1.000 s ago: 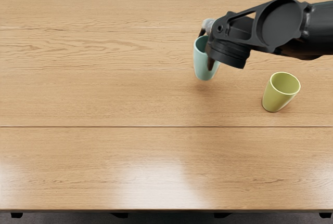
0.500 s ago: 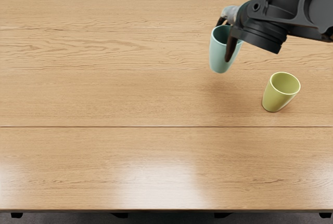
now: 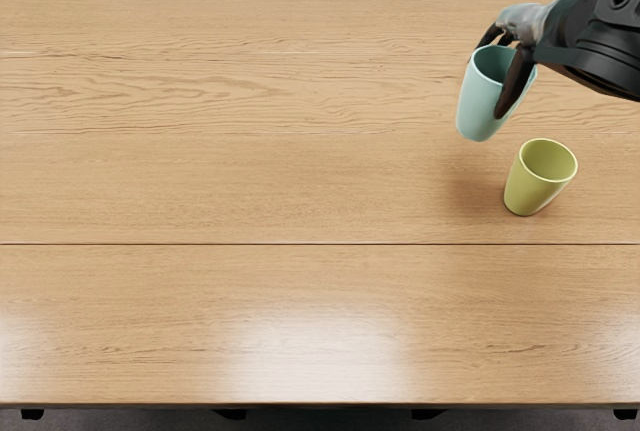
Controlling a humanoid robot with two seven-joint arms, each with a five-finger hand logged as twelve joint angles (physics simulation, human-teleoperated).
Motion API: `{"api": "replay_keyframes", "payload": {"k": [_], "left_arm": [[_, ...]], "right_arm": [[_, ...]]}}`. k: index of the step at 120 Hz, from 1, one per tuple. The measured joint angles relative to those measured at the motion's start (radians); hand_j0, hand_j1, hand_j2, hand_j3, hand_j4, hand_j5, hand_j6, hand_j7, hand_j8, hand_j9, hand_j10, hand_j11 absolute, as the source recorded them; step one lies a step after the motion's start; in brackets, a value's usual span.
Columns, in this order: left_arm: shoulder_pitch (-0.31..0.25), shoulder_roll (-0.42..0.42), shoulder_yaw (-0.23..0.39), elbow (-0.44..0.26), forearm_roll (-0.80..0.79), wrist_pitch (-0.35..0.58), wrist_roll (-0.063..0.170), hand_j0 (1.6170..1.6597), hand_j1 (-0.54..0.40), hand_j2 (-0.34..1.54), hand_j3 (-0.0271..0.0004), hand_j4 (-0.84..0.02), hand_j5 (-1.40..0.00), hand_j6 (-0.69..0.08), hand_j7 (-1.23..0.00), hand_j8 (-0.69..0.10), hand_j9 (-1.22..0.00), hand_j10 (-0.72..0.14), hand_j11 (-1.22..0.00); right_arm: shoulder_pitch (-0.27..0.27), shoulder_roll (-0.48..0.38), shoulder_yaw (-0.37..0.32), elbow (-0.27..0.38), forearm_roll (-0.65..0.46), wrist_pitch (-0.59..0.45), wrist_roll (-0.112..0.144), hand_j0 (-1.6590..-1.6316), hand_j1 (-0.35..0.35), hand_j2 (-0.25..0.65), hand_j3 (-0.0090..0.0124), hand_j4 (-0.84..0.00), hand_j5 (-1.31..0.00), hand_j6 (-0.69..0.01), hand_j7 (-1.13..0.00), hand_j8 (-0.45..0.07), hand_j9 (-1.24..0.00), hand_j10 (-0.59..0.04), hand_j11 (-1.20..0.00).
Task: Pick up cup and place in cup with right hand
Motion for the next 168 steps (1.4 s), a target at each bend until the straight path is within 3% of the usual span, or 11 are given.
{"api": "replay_keyframes", "payload": {"k": [6,20,96,168], "left_arm": [[0.0,0.0,0.0,0.0,0.0,0.0,0.0,1.6581,0.349,0.0,0.0,0.0,0.0,0.0,0.0,0.0,0.0,0.0,0.0],[-0.009,0.0,0.003,0.0,-0.001,0.0,0.0,1.6581,0.349,0.0,0.0,0.0,0.0,0.0,0.0,0.0,0.0,0.0,0.0],[-0.088,0.0,0.019,0.0,-0.001,0.0,0.0,1.6581,0.349,0.0,0.0,0.0,0.0,0.0,0.0,0.0,0.0,0.0,0.0],[-0.095,0.0,0.078,0.0,-0.001,0.0,0.0,1.6581,0.349,0.0,0.0,0.0,0.0,-0.001,0.0,0.0,0.0,0.0,0.0]], "right_arm": [[0.001,-0.02,0.0,0.01,-0.008,0.001,0.0,-1.654,0.044,-0.06,-0.0005,-0.443,-0.59,-0.327,-0.58,-0.349,-0.59,-0.444,-0.59],[0.001,-0.067,0.0,0.034,-0.029,0.003,0.0,-1.6544,0.08,-0.032,-0.0002,-0.436,-0.59,-0.282,-0.58,-0.318,-0.59,-0.437,-0.59],[-0.011,-0.252,-0.016,0.118,-0.109,0.022,0.0,-1.6551,0.091,-0.031,0.0,-0.432,-0.58,-0.254,-0.57,-0.305,-0.59,-0.427,-0.59],[-0.017,-0.309,-0.05,0.135,-0.134,0.025,0.0,-1.6544,0.088,-0.031,-0.0005,-0.438,-0.58,-0.268,-0.57,-0.312,-0.58,-0.435,-0.58]]}}
